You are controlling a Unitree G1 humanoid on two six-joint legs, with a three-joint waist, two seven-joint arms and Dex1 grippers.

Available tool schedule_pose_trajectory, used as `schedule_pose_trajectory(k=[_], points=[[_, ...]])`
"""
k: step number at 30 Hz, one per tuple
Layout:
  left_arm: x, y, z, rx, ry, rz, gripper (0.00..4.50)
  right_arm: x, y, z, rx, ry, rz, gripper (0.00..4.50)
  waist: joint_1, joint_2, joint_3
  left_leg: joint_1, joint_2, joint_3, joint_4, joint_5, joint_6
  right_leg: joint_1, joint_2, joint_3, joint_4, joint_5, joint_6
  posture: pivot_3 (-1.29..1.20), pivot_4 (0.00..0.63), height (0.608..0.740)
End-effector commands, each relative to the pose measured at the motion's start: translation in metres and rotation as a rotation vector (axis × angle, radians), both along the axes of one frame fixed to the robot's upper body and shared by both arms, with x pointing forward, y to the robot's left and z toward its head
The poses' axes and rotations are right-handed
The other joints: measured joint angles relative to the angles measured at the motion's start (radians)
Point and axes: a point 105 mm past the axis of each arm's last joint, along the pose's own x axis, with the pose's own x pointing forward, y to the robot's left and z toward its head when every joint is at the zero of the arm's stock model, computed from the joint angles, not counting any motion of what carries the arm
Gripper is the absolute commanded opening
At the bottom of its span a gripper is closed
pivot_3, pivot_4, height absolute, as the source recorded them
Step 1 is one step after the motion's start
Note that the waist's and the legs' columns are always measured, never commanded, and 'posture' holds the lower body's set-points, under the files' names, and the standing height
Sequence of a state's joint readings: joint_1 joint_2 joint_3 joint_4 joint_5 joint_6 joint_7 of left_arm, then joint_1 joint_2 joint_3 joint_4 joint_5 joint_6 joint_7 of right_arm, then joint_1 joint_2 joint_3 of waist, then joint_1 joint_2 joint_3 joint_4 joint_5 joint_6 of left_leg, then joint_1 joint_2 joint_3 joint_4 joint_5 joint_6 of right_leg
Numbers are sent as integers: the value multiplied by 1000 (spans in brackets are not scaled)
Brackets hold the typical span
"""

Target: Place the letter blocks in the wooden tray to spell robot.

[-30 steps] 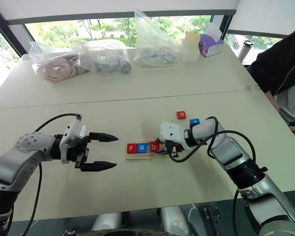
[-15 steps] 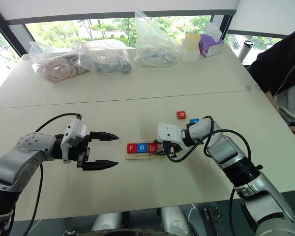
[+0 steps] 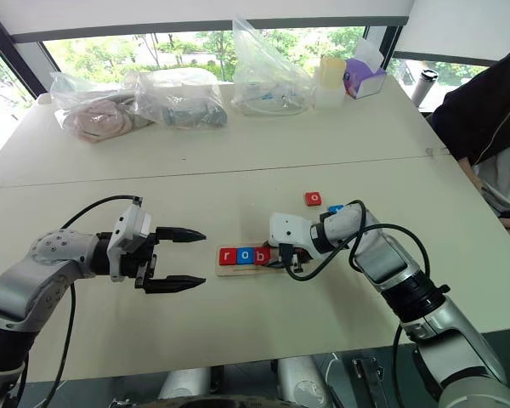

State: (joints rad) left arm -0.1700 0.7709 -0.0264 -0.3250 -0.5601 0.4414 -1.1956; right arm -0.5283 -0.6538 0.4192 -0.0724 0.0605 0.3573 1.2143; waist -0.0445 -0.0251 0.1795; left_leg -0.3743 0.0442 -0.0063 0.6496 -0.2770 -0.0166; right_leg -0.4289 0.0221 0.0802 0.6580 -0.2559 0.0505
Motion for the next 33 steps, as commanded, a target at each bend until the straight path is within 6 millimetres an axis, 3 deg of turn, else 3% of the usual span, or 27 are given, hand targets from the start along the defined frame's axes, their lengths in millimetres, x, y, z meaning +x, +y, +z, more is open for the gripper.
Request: schedule_pose_trajectory(k=[1, 3, 4, 9, 12, 15, 18, 21, 24, 33], points=[[-2, -6, 8, -10, -50, -29, 4500, 4, 4, 12, 18, -42, 14, 3145, 0, 0, 0, 0, 0, 0, 0, 0, 0, 0, 0, 0, 0, 0, 0, 0, 150, 740], [-2, -7, 8, -11, -49, -28, 4500, 4, 5, 13, 19, -44, 14, 4199, 0, 0, 0, 0, 0, 0, 0, 0, 0, 0, 0, 0, 0, 0, 0, 0, 150, 740], [-2, -7, 8, -11, -49, -28, 4500, 5, 5, 13, 19, -46, 14, 4484, 0, 0, 0, 0, 0, 0, 0, 0, 0, 0, 0, 0, 0, 0, 0, 0, 150, 740], [-2, -7, 7, -14, -48, -26, 4500, 9, 5, 21, 36, -73, 2, 4484, 0, 0, 0, 0, 0, 0, 0, 0, 0, 0, 0, 0, 0, 0, 0, 0, 150, 740], [-2, -8, 8, -17, -47, -27, 4500, 18, 4, 43, 110, -110, -59, 4484, 0, 0, 0, 0, 0, 0, 0, 0, 0, 0, 0, 0, 0, 0, 0, 0, 150, 740], [-1, -8, 8, -17, -52, -24, 4500, 43, -8, 77, 246, -190, -259, 4484, -1, 0, 0, 0, 0, 0, 0, 0, 0, 0, 0, 0, 0, 1, -2, 0, 150, 740], [-2, -8, 9, -18, -52, -24, 4500, 71, -36, 91, 303, -283, -543, 4484, 0, 0, 0, 0, 0, 0, 0, 0, 0, 0, 0, 0, 0, 1, -2, 0, 150, 740], [-2, -8, 8, -20, -52, -26, 4500, 86, -66, 86, 307, -309, -819, 4484, 2, 0, 0, -1, 0, 0, 0, 0, 0, 0, -1, 0, 0, 1, -2, 0, 150, 740], [-1, -9, 7, -23, -53, -30, 4500, 88, -82, 70, 312, -264, -1002, 4484, 0, 0, 0, -1, 0, 0, -1, 0, 0, -1, -1, 0, 0, 1, -2, 0, 150, 740], [3, -12, 9, -25, -66, -45, 4500, 80, -65, 32, 386, -82, -1225, 4484, -13, 1, 1, -1, 0, 0, -1, 0, 0, -2, 0, 1, 2, 1, -1, 0, 150, 740]])
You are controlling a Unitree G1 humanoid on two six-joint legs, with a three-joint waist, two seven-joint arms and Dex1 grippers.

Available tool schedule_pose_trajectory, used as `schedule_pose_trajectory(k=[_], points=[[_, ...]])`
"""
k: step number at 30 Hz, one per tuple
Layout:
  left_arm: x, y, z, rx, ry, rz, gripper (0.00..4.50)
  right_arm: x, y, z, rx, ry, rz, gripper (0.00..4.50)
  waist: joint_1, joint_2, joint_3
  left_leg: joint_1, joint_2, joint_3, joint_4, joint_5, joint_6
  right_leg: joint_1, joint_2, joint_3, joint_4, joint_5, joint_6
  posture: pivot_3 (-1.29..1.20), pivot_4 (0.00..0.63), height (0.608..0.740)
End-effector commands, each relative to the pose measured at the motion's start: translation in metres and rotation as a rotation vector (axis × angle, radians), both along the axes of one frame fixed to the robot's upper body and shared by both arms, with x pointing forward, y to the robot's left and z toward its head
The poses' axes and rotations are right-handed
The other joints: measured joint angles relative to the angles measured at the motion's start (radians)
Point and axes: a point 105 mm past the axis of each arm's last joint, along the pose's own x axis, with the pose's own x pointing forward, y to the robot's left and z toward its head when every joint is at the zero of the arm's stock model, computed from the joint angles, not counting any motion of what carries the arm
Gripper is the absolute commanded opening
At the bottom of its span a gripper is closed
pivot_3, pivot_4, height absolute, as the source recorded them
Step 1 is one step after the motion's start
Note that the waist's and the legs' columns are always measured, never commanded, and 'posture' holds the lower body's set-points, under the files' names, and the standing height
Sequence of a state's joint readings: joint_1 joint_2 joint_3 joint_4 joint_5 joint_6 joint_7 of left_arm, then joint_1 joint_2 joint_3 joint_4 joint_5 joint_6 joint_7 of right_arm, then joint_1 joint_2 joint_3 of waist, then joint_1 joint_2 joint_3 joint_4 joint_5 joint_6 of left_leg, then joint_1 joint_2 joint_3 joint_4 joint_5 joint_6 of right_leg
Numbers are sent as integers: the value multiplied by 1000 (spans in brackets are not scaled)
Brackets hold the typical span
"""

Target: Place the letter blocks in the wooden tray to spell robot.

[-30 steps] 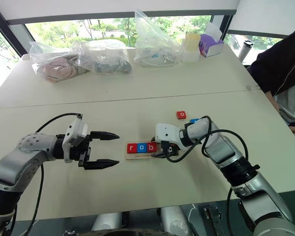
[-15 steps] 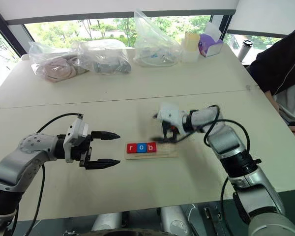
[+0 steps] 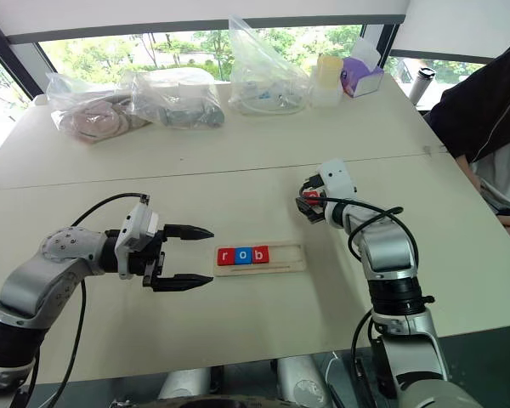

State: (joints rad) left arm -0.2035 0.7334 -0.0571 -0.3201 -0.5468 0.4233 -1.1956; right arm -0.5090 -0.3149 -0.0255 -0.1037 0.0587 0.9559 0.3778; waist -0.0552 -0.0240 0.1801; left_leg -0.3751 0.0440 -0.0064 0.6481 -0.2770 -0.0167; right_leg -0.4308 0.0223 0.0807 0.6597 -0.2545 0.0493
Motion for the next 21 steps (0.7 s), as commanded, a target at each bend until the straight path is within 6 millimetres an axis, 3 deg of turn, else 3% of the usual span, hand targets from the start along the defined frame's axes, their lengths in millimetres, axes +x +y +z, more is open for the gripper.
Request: schedule_pose_trajectory(k=[1, 6, 7, 10, 14, 18, 21], points=[[1, -1, 7, 0, -42, -10, 4500, -1, 4, 6, 42, -25, -65, 4484, -4, 0, 0, 0, 0, 0, 0, 0, 0, 0, 0, 0, 0, 1, 1, 0, 150, 740], [2, 0, 7, 0, -48, -3, 4500, -2, 10, -5, 60, 16, -85, 4484, -10, 0, 0, -1, 0, 0, -1, 0, 0, 0, 0, 0, 0, 1, 2, 0, 150, 740], [2, 0, 7, 1, -49, -1, 4500, -1, 11, -6, 68, 23, -91, 4241, -11, 0, 0, -1, 0, 0, 0, 0, 0, 0, -1, 0, 0, 1, 2, 0, 150, 740], [3, 0, 7, -1, -50, 7, 4500, 1, 14, -8, 75, 33, -100, 3240, -14, 0, 0, 0, 0, 0, -1, 0, 0, 0, 0, 0, 0, 0, 2, 0, 150, 740], [2, -1, 7, -3, -50, 12, 4500, 2, 17, -3, 75, 20, -95, 1191, -16, 0, 0, 0, 0, 0, -1, 0, 0, 0, 0, 0, 0, 1, 3, 0, 150, 740], [2, -2, 5, -6, -46, 9, 4500, -7, 15, 17, 16, -48, -84, 1127, -15, 1, 0, -1, 0, 0, -1, 0, 0, -1, 0, 0, 0, 1, 3, 0, 150, 740], [2, -4, 4, -11, -39, 0, 4500, -35, 8, 34, 15, -74, -93, 1127, -12, 1, 0, -2, 0, 0, -2, 0, 0, -2, 0, 0, 0, -1, 5, 0, 150, 740]])
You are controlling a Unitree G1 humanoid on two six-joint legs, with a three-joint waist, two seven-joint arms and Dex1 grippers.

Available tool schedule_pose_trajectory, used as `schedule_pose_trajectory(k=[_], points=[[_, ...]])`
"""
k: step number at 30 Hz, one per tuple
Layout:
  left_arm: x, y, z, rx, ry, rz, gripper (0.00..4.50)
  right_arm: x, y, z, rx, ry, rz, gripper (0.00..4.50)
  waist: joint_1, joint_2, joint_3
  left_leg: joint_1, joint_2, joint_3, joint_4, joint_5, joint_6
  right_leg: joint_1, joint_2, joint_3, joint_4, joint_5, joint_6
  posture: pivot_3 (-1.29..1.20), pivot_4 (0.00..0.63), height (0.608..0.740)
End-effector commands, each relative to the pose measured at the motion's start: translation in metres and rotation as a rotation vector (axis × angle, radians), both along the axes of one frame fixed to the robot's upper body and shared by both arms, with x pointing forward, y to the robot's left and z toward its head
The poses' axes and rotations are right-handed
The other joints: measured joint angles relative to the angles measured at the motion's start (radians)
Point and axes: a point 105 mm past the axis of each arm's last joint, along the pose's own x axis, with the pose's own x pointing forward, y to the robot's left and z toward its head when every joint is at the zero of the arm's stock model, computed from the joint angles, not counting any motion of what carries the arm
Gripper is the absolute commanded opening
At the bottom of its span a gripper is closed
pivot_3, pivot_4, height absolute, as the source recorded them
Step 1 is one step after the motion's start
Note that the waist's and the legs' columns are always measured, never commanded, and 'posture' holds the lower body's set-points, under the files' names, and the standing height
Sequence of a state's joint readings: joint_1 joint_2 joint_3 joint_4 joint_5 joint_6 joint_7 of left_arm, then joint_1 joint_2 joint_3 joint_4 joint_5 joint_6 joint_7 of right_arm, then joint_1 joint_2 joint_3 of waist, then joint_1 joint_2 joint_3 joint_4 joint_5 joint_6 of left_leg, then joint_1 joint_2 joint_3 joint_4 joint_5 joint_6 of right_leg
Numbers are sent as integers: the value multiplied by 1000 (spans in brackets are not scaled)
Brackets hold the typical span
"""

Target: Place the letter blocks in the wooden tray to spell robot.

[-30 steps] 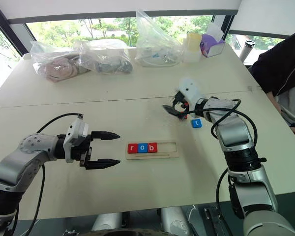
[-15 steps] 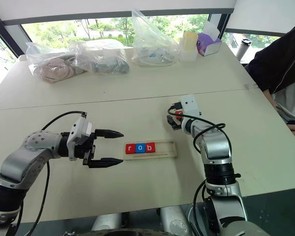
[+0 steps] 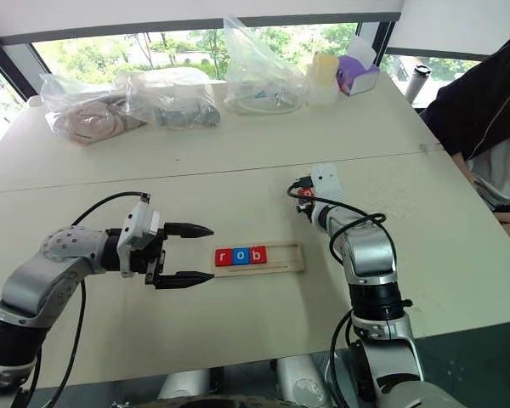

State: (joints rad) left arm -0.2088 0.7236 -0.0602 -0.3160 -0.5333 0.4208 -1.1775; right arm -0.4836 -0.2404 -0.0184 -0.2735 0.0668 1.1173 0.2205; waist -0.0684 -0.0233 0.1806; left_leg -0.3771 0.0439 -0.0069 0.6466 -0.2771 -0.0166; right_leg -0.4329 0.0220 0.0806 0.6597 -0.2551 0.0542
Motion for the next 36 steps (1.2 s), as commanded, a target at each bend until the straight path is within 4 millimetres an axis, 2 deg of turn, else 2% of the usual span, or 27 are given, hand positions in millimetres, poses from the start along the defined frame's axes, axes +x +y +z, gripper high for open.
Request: schedule_pose_trajectory(k=[1, 6, 8, 10, 16, 18, 23, 27, 31, 34, 36], points=[[-1, -3, 5, -13, -27, -22, 4500, -32, -5, 29, 6, -68, -4, 1127, 3, 0, 0, 0, 0, -1, 0, 0, 0, 0, 0, 0, 0, 0, 0, 0, 150, 740], [-1, -3, 3, -14, -24, -30, 4500, -66, -10, 25, 12, -14, -39, 1127, -1, 0, 0, -1, 0, -1, 0, 0, 0, 0, -1, -1, 0, -2, 0, 0, 150, 740], [0, -4, 3, -15, -21, -38, 4500, -91, -13, 13, 20, 33, -55, 1127, -1, 0, 0, 0, 0, 0, 0, 0, 0, 0, -1, 0, 0, -3, -1, 0, 150, 740], [1, -5, 2, -17, -20, -49, 4500, -107, -16, 2, 29, 72, -84, 1127, 2, 0, 0, 0, 0, -2, 0, 0, 0, 0, 0, 0, 0, -3, 0, 0, 150, 740], [4, -8, 2, -19, -23, -66, 4500, -113, -24, -18, 61, 155, -156, 1127, -3, 0, 0, 1, 0, 2, 0, 0, 0, 0, -1, 2, 0, -3, -1, 0, 150, 740], [5, -8, 3, -19, -24, -68, 4500, -113, -23, -20, 60, 166, -156, 2166, -2, 0, 0, 1, 0, 1, 0, 0, 0, 0, -1, 1, 0, -3, -1, 0, 150, 740], [4, -8, 3, -17, -27, -65, 4500, -112, -24, -20, 54, 172, -123, 4427, -2, 0, 0, 0, 0, 1, -1, 0, 0, 0, -1, 1, -2, -3, -1, 0, 150, 740], [4, -7, 2, -16, -26, -60, 4500, -111, -18, -4, -19, 119, 98, 4427, -2, 0, 0, -1, 0, 1, -1, 0, 0, 0, -1, 1, -4, -3, -1, 0, 150, 740], [4, -6, 2, -15, -26, -58, 4500, -116, -16, 20, -196, 15, 478, 4427, -1, -1, 1, -1, -1, 1, -1, 0, 0, 1, -1, 1, -6, -3, -1, 0, 150, 740], [5, -7, 2, -14, -29, -59, 4500, -124, -29, 11, -339, 47, 699, 4427, 2, -2, 2, 1, 0, 0, -1, -1, 1, 3, -1, -1, -9, -3, -1, 0, 150, 740], [5, -7, 2, -13, -31, -59, 4500, -121, -43, 3, -354, 76, 747, 4427, 1, -5, 4, 1, 0, 0, -2, -1, 1, 4, -1, -1, -10, -3, -1, 0, 150, 740]])
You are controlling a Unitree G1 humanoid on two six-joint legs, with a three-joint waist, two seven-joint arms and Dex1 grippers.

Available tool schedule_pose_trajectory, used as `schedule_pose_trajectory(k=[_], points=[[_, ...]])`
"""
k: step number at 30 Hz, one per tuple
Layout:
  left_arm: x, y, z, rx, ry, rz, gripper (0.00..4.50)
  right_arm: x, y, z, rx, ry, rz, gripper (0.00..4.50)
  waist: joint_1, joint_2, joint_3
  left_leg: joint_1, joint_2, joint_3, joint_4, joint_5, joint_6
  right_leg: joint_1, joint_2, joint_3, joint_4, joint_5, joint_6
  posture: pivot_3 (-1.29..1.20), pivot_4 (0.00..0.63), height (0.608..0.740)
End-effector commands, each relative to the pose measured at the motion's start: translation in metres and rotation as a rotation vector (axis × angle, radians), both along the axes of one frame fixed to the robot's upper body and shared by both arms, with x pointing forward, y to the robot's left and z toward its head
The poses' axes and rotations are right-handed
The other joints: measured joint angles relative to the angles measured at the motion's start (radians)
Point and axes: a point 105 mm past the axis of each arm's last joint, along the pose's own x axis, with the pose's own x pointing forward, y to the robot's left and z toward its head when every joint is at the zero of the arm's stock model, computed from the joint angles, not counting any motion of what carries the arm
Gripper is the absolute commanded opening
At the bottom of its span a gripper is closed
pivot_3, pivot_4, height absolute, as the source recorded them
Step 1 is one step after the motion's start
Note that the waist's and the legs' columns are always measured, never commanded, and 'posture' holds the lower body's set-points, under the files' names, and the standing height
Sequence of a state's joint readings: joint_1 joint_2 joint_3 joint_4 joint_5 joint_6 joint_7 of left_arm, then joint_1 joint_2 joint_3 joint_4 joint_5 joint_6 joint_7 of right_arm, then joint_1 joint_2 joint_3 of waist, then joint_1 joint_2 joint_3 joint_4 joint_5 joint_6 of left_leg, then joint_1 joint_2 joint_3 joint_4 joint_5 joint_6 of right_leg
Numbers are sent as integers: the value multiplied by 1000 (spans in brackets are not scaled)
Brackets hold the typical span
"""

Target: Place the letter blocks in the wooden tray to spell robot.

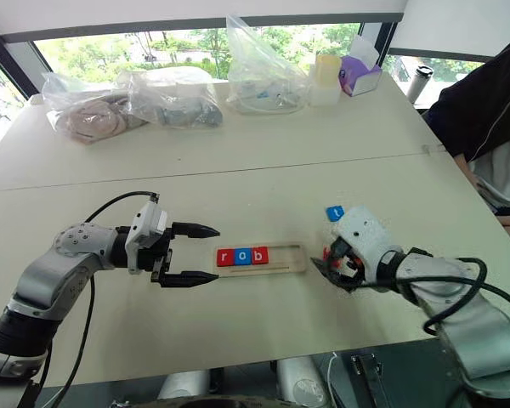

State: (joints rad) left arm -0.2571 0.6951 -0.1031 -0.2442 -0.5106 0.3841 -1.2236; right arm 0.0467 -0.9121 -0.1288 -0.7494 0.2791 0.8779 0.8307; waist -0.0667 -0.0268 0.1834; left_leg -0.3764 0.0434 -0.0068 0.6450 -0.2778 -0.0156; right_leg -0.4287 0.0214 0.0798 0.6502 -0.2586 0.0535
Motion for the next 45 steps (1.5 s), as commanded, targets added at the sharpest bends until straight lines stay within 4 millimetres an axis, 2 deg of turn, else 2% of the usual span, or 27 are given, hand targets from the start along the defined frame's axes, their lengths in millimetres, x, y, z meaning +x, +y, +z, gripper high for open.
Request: schedule_pose_trajectory(k=[1, 7, 11, 14, 17, 22, 25, 28, 30, 34, 36, 45], points=[[1, -1, 7, -7, -39, -9, 4500, 6, -12, -3, -2, -7, 123, 4427, -2, -3, 2, 0, 0, 0, 0, 0, 0, 0, 0, 0, 0, 0, 0, 0, 150, 740], [1, -1, 8, -8, -46, -5, 4500, 25, -33, -21, 7, 16, 150, 4427, -2, -4, 3, 0, 0, 1, 2, 0, 0, 1, 0, 1, 0, 1, 0, 0, 150, 740], [1, 0, 9, -8, -48, 0, 4500, 35, -30, -22, 46, 19, 161, 4427, 0, -3, 4, 0, 0, 1, 2, 0, 0, 1, 0, 1, 1, 1, 0, 0, 150, 740], [-1, 0, 8, -4, -46, -5, 4500, 40, -33, -31, 36, 30, 158, 4427, 1, -3, 4, 0, 0, 1, 2, 0, 0, 1, 0, 1, 1, 1, 0, 0, 150, 740], [-3, 0, 9, -5, -42, -6, 4500, 40, -28, -31, 58, 45, 172, 3685, 2, -3, 4, 0, 0, 1, 2, 0, 0, 1, 0, 1, 1, 1, 0, 0, 150, 740], [-2, 1, 9, -7, -44, -2, 4500, 39, -19, -27, 64, 30, 197, 1135, 2, -3, 4, 1, 0, 1, 3, 0, 0, 1, 0, 1, 2, 1, 0, 0, 150, 740], [-2, 1, 9, -8, -45, 2, 4500, 39, -9, -15, 57, -22, 237, 1128, 2, -3, 4, 1, 0, 1, 3, 0, 0, 1, 0, 1, 2, 1, 0, 0, 150, 740], [-2, 1, 9, -8, -43, 0, 4500, 36, 18, 4, 76, -60, 332, 1128, -1, -2, 4, 1, 0, 1, 3, 0, 0, 1, 0, 1, 2, 2, 2, 0, 150, 740], [-2, 1, 9, -8, -42, -3, 4500, 33, 31, 9, 76, -60, 385, 1128, -1, -2, 4, 1, 0, 1, 3, 0, 0, 1, 0, 1, 3, 3, 2, 0, 150, 740], [-2, -1, 10, -10, -43, -7, 4500, 30, 51, 8, 69, -38, 468, 1128, 4, -3, 4, 1, 0, 0, 3, 0, 0, 1, 0, 1, 3, 2, 2, 0, 150, 740], [-2, -1, 10, -11, -43, -8, 4500, 33, 57, 0, 41, -28, 504, 1128, 7, -2, 4, 1, 0, 1, 3, 0, 0, 1, 0, 1, 3, 2, 2, 0, 150, 740], [-5, -2, 11, -14, -45, 2, 4500, 45, 66, -14, -16, -3, 564, 1128, 21, -2, 4, 1, 0, 1, 4, 0, 0, 1, 0, 1, 3, 2, -1, 0, 150, 740]])
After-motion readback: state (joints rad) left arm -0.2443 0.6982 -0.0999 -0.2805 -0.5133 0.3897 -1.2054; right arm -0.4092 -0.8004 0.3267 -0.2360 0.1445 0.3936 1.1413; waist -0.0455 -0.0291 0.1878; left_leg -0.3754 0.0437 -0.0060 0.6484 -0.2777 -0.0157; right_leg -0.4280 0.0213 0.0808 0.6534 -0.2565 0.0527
